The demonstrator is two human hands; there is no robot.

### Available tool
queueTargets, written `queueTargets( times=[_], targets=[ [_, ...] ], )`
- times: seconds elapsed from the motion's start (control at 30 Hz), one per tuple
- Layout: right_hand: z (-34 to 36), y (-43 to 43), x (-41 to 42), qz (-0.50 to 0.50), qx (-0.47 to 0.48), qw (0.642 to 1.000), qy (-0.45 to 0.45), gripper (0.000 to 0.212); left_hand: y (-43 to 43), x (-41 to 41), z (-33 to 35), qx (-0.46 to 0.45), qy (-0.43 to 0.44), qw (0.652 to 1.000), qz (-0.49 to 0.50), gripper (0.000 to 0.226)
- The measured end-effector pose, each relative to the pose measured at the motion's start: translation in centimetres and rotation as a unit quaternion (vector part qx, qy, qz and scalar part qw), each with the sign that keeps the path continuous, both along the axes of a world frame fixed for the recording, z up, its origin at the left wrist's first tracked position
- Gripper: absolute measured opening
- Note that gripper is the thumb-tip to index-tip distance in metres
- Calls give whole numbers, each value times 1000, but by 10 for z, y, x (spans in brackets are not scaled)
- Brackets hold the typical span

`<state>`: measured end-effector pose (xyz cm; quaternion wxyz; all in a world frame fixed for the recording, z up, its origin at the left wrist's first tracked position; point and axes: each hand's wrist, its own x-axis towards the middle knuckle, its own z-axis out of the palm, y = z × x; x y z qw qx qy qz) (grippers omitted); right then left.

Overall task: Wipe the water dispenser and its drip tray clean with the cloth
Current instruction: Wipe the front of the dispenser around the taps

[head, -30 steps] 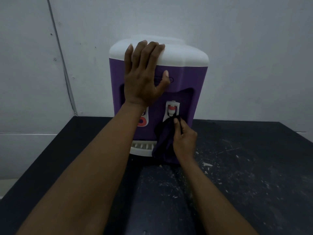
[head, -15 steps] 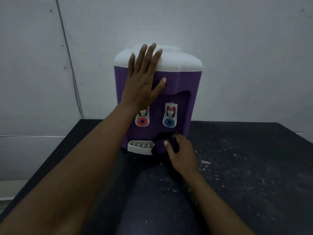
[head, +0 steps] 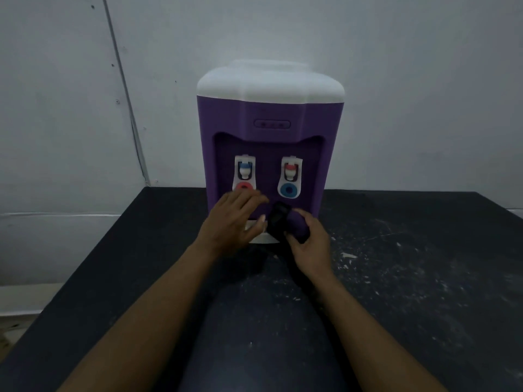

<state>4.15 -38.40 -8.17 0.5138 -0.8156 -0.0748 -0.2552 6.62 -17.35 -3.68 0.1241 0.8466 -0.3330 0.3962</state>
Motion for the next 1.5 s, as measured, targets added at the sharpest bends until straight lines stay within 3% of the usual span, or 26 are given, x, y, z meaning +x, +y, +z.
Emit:
queueTargets(
  times=[0.1, 0.23, 0.53, 0.73, 0.83, 0.9, 1.0, 1.07, 1.13, 1.2, 1.3, 1.37, 1.5],
  targets=[
    [10, 0, -2, -15, 78, 997, 8, 49, 5, -4, -35, 30, 156, 986, 57, 49],
    [22, -2, -5, -16, 111, 994, -2, 47, 3, 0, -64, 48, 243, 962, 117, 69],
    [41, -11, 1, 22, 81, 994, 70, 41, 9, -13, -70, -14, 247, 967, 54, 45],
    [52, -1, 4, 49, 119, 985, 119, 19, 24, -46, -71, -18, 243, 970, 21, 46],
    [57, 7, 1, 66, -31, 996, 42, 31, 28, -58, -70, -9, 250, 968, 13, 47],
    [60, 12, 1, 99, -175, 979, -27, 47, 33, -62, -68, -2, 260, 965, 1, 46],
    [65, 18, 5, 134, -300, 941, -73, 57, 37, -62, -60, 0, 274, 962, -12, 44],
    [63, 23, 12, 149, -359, 919, -72, 61, 40, -58, -56, -44, 253, 967, 1, 32],
    [58, 28, 18, 156, -398, 903, -53, 63, 47, -51, -54, -143, 243, 959, 40, 19],
    [53, 34, 24, 163, -410, 897, -33, 63, 57, -38, -53, -266, 263, 924, 81, 14],
    [45, 50, 33, 165, -394, 904, -21, 62, 66, -12, -48, -399, 352, 842, 83, 39],
    [42, 63, 38, 157, -370, 915, -31, 60, 64, 1, -45, -411, 385, 824, 59, 50],
    [35, 84, 50, 141, -322, 935, -51, 56, 54, 8, -53, -404, 361, 841, 5, 49]
  ],
)
